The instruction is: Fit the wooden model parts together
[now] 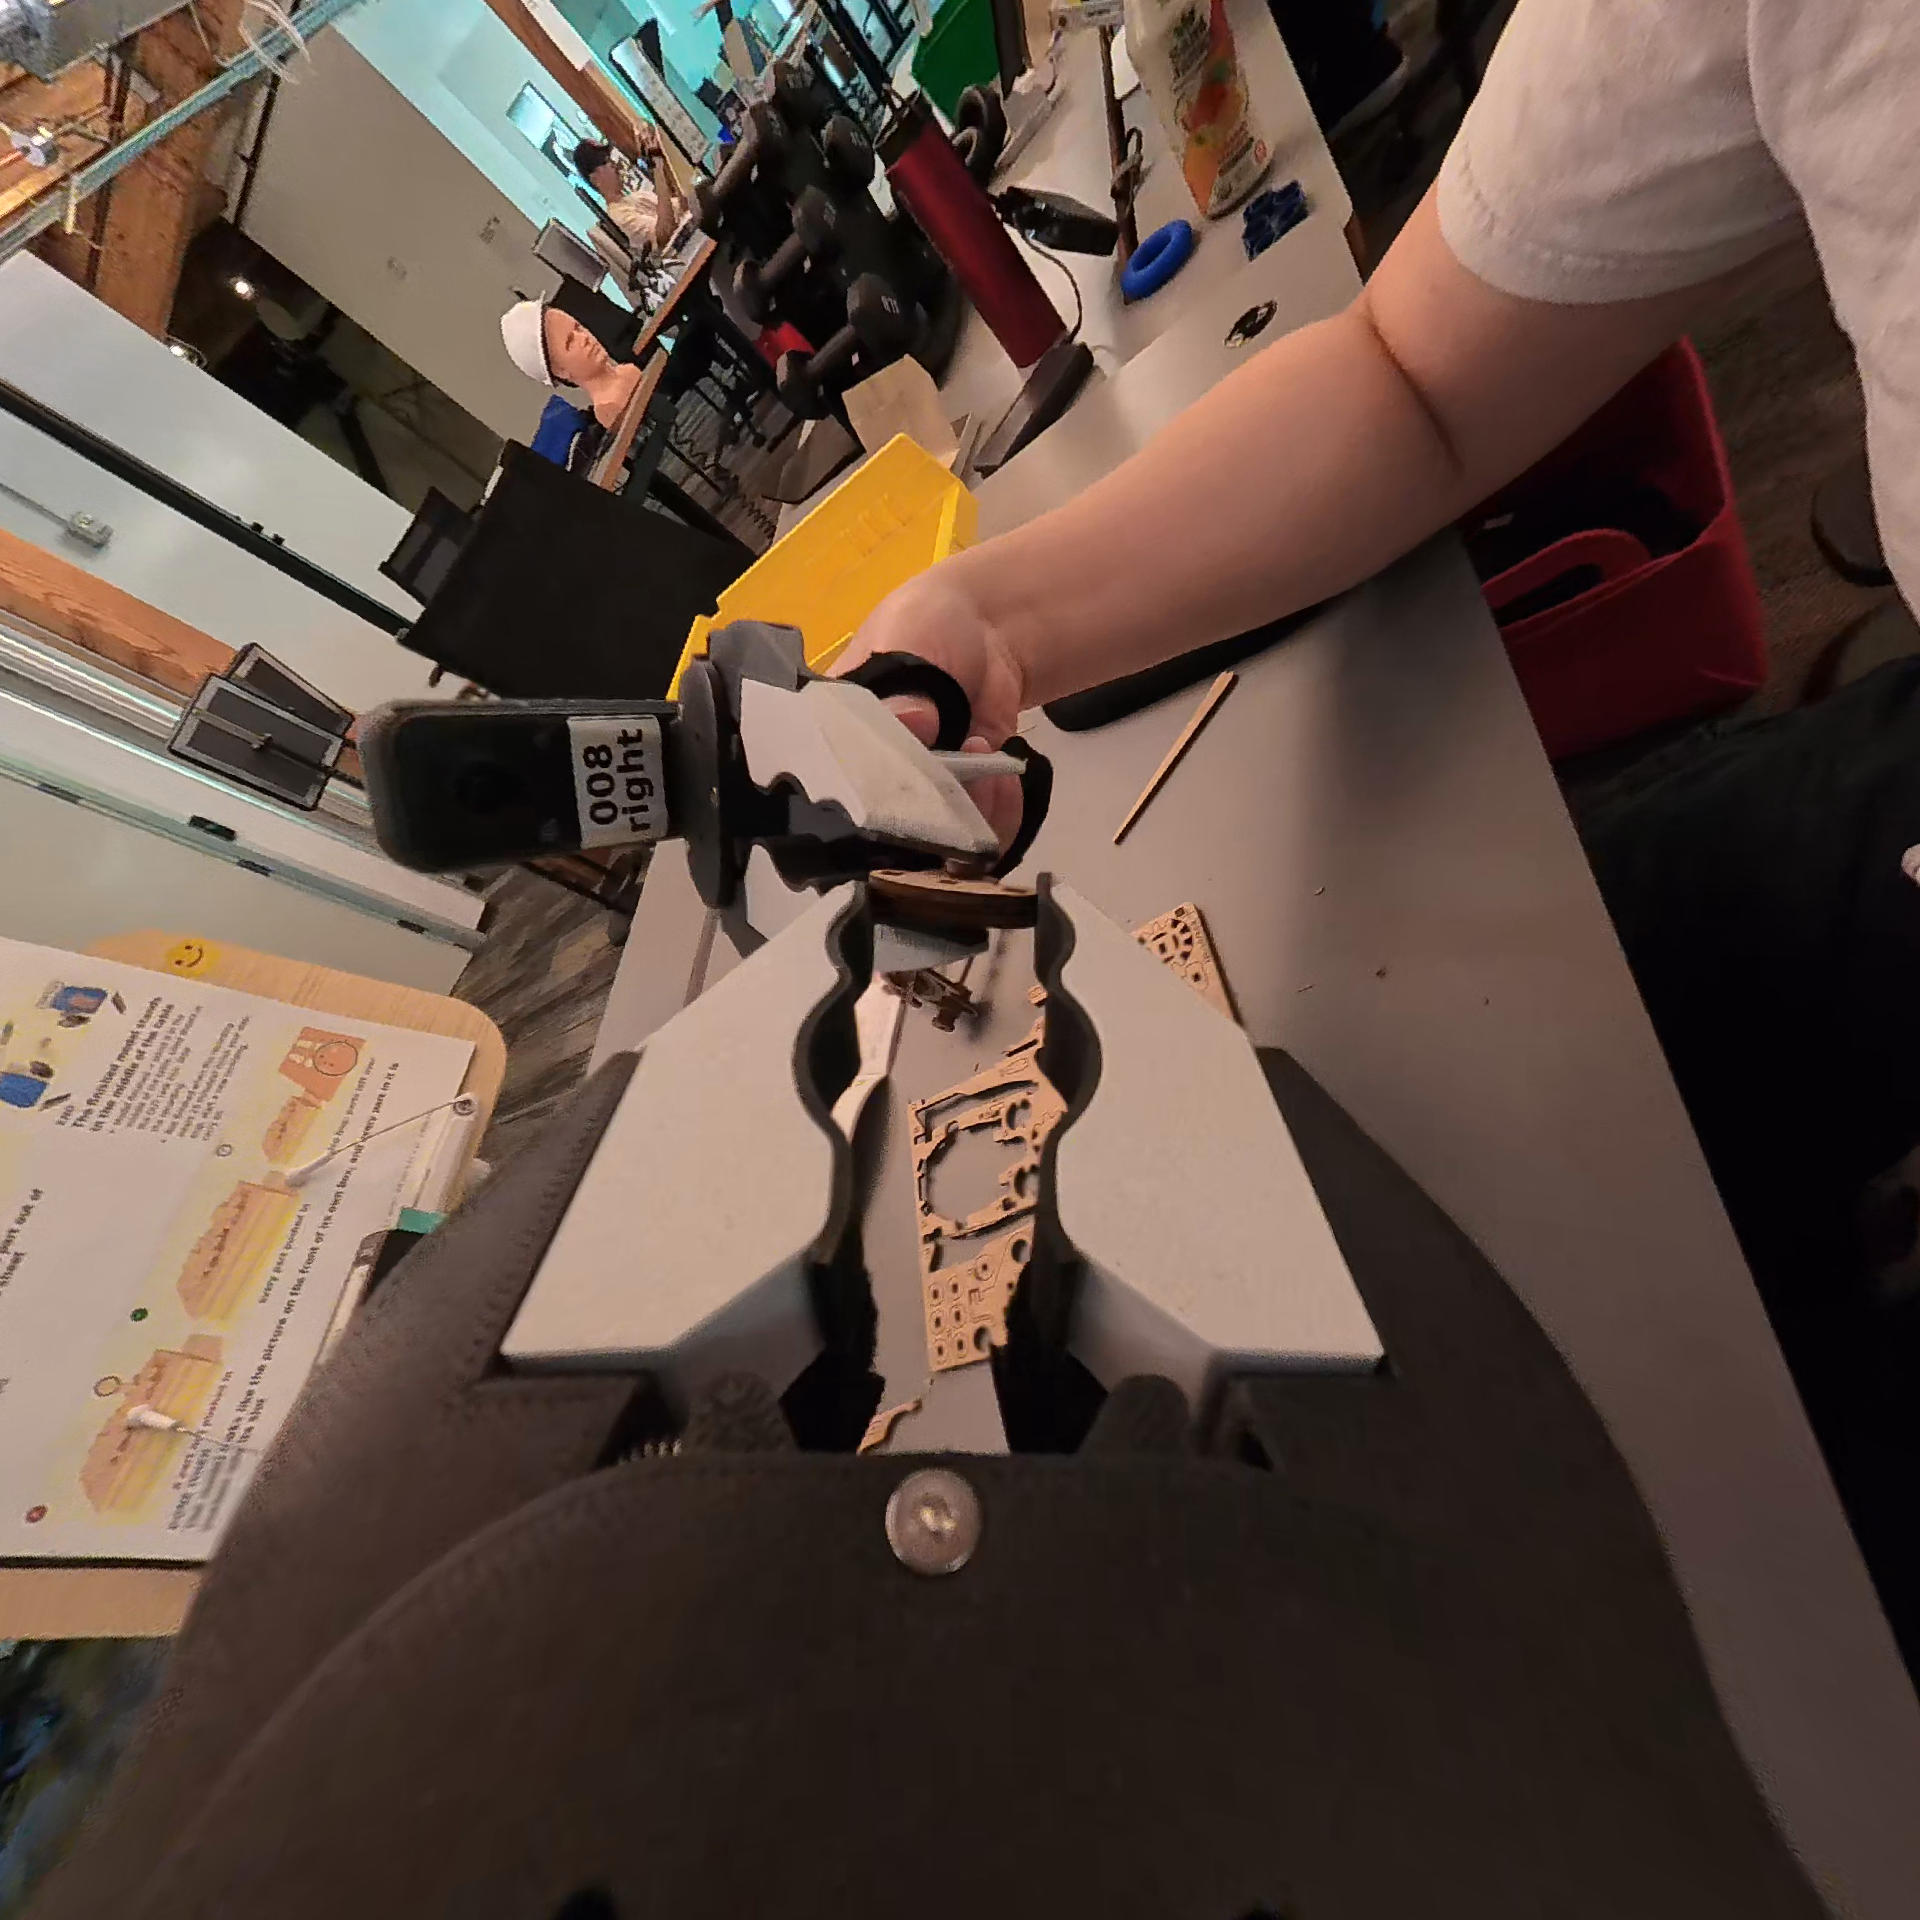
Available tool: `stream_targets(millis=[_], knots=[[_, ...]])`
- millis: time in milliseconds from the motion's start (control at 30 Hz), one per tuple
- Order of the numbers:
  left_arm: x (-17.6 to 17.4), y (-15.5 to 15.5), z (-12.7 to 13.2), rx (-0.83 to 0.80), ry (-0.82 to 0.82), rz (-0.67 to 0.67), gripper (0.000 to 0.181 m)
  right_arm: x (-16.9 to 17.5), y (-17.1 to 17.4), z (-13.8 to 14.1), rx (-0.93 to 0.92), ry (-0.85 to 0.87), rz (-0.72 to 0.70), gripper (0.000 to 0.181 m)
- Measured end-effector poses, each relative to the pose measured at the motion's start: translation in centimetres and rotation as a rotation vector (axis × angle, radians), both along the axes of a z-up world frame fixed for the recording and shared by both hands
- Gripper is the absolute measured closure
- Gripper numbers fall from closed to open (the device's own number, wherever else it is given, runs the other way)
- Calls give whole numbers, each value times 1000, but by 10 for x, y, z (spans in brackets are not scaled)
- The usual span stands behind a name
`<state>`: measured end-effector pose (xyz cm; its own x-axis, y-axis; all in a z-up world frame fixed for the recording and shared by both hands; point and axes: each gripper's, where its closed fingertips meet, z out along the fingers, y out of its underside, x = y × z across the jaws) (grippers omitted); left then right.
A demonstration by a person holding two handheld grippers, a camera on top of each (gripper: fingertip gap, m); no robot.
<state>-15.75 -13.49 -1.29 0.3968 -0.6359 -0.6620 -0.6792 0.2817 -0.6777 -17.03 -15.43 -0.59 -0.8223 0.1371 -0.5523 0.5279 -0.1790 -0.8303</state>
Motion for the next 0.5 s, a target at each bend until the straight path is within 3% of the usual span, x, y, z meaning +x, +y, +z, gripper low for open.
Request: stream_targets(millis=[300, 500], knots=[[-4, 4, 2, 4, -11, 44, 152, -4, 3, 1, -11, 43, -24, 172], [-15, 0, 19, -37, -230, 105, 143, -5, 13, 19, -5, 266, -126, 171]])
